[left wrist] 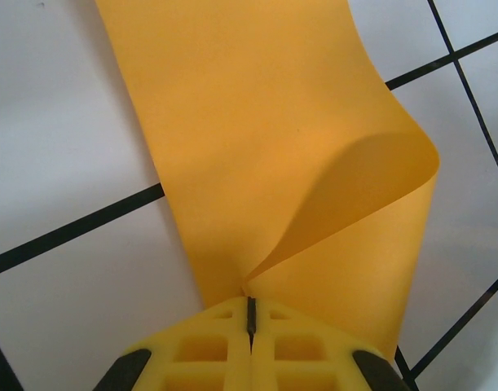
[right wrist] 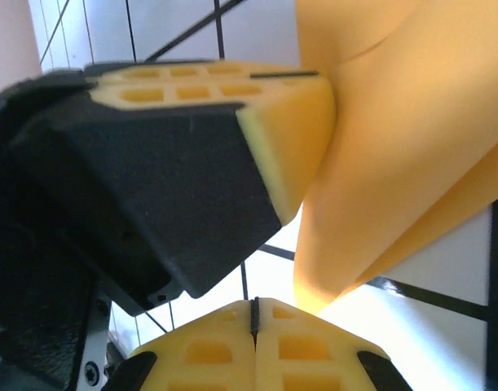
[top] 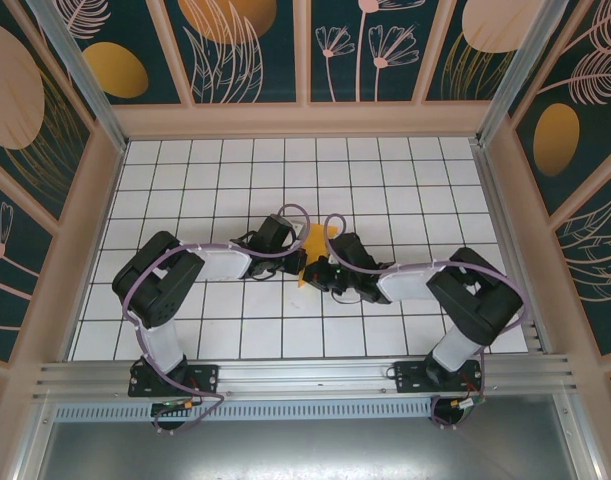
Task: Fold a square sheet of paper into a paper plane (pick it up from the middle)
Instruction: Third fold the triangle at the center of the table.
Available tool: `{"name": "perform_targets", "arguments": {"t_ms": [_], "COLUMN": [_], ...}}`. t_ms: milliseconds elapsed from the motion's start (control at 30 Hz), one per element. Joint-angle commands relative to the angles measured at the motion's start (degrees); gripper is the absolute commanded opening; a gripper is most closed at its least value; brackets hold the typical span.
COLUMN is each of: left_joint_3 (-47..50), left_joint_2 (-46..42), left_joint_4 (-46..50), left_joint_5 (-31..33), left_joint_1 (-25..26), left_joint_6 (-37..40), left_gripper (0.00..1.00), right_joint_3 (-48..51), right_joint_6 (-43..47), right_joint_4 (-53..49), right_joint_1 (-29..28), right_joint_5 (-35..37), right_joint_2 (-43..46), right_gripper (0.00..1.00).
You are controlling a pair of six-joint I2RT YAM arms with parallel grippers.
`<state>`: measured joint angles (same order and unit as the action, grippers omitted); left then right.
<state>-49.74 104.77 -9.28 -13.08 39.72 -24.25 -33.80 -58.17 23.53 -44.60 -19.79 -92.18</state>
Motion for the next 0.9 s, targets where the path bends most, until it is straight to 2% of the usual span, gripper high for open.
{"name": "perform_targets", "arguments": {"t_ms": [0,133,333,467,633,867], "left_joint_3": [0.1,-0.14,-0.71,-0.97,-1.42,-3.06], "left_joint_2": [1.4,1.59,2.06,1.97,1.85,1.04], "left_joint_4": [2.18,1.98,2.11,2.42,3.03,4.16], "left_joint_5": [-1.07,-1.56,-1.84,-1.77,-1.49,-1.39], "left_joint_1": [0.09,0.02,0.06,0.08,0.08,0.06], "left_joint_6": [0.79,0.78,0.78,0.86,1.21,1.83], "left_gripper": [0.07,0.08,0.08,0.08,0.08,0.08], "right_joint_3": [0.53,-4.16,-15.9,-22.33,-28.1,-28.98], "right_joint_6": [3.34,7.51,14.94,18.11,23.21,28.05], "right_joint_4": [-5.58,-8.99,-15.83,-20.44,-27.93,-30.13], "right_joint_1": [2.85,9.02,12.89,12.95,12.93,12.95], "right_joint_5": [4.79,4.78,4.01,3.89,7.46,5.33], "right_joint_2": [3.21,2.16,-8.06,-13.76,-18.21,-21.38], "right_gripper": [0.01,0.01,0.0,0.0,0.0,0.01]}}
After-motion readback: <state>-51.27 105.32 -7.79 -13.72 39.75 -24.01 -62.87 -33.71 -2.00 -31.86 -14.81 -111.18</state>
